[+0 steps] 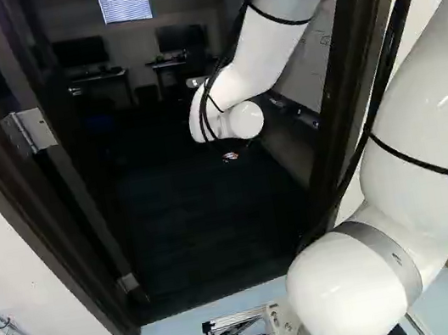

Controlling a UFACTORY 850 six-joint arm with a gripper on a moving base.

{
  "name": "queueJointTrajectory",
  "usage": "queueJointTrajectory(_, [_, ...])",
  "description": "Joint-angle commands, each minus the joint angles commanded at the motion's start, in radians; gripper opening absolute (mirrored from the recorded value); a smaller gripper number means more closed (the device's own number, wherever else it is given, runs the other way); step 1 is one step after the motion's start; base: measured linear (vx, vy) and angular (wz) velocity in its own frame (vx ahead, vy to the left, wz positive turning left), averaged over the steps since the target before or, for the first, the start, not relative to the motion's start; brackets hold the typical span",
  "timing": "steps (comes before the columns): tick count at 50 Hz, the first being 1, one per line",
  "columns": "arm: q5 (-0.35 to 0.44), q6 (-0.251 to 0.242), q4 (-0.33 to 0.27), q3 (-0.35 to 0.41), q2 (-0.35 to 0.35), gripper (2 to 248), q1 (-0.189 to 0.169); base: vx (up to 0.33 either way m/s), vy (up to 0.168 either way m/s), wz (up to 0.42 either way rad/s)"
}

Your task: Open the door and move inside

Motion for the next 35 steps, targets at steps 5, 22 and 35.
queueJointTrajectory(5, [0.01,0.0,0.0,0.028,0.029,247,-0.006,0.0,0.0,0.0])
queueJointTrajectory(22, [0.082,0.0,0.0,0.105,0.112,247,-0.022,0.0,0.0,0.0])
queueJointTrajectory(35, [0.141,0.0,0.0,0.152,0.165,247,-0.031,0.0,0.0,0.0])
